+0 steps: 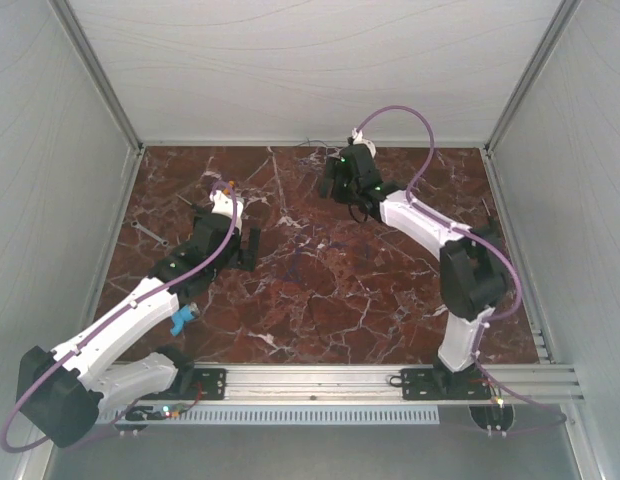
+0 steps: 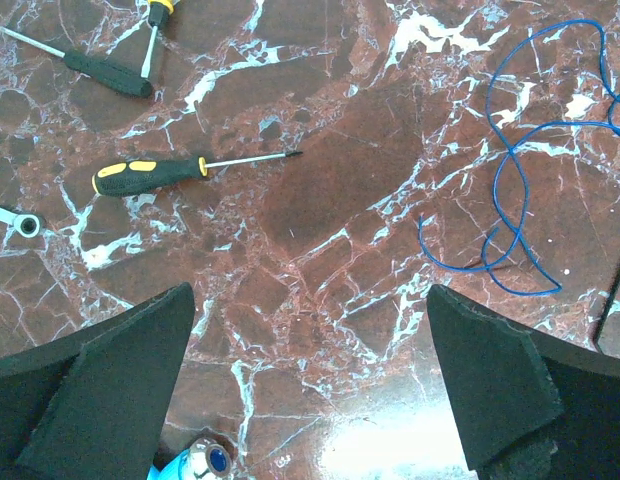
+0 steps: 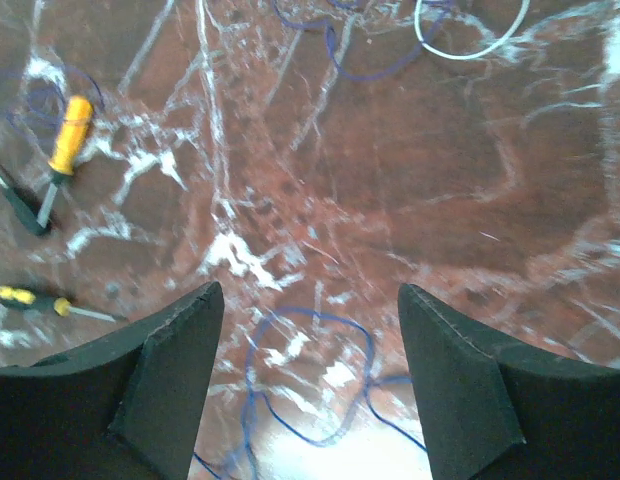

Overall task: Zip-tie the wires
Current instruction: Pick up the cable at the center of the board.

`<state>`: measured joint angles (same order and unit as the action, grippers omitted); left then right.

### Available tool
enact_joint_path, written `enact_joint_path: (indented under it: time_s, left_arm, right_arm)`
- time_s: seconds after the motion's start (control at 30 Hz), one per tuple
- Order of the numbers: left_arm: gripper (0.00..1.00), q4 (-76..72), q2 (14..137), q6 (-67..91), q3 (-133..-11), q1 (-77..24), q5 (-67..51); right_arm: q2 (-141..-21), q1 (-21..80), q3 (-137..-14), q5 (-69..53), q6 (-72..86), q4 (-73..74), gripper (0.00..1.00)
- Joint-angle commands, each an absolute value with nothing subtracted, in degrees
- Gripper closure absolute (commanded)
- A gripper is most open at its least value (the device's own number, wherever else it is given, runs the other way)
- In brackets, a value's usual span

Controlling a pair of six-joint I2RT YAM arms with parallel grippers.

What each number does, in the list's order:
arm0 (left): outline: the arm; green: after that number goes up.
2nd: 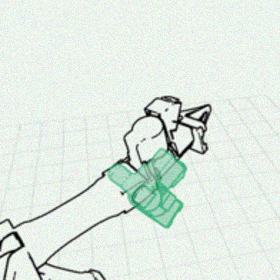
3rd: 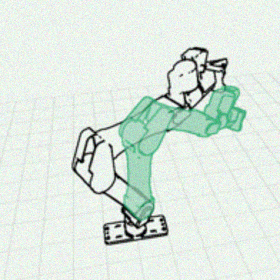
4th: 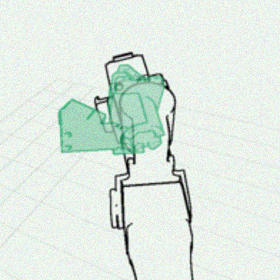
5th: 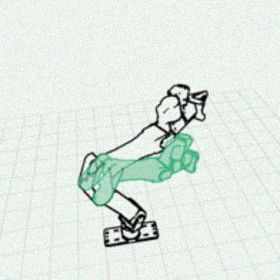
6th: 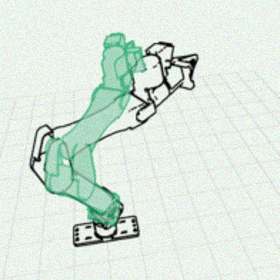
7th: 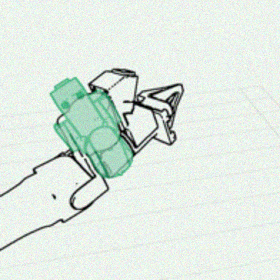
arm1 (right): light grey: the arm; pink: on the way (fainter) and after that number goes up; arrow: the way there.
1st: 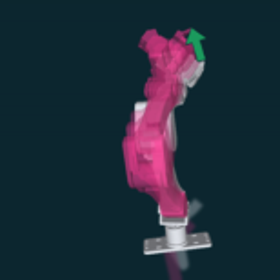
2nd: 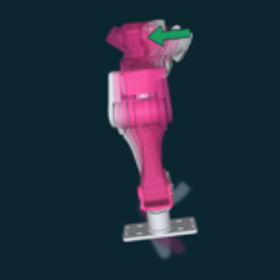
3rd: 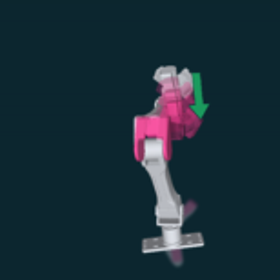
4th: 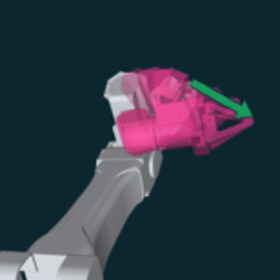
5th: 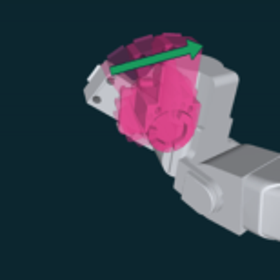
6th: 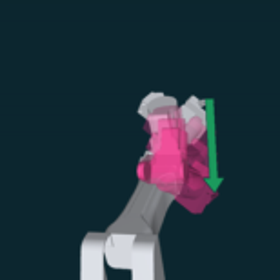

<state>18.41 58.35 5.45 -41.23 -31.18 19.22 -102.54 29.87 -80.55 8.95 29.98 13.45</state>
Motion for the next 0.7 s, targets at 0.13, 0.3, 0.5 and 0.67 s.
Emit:
enact_joint_path:
  time_s: [0.13,0.3,0.5,0.67]
  left_arm:
    - [0.00,15.2,58.5,4.1,-41.5,-30.5,18.6]
    - [0.00,14.8,58.5,4.0,-41.3,-29.9,17.9]
    - [0.00,14.5,58.3,3.9,-41.1,-29.0,17.0]
    - [0.01,14.3,58.4,4.0,-41.1,-28.4,16.2]
  right_arm:
    - [-115.4,26.7,-85.3,5.7,57.2,-2.5,0.38]
    - [-122.5,24.6,-86.9,4.0,72.1,-9.6,0.44]
    - [-127.4,24.1,-88.2,9.7,82.3,-14.9,0.46]
    - [-131.4,23.8,-90.8,11.5,87.9,-15.2,0.49]
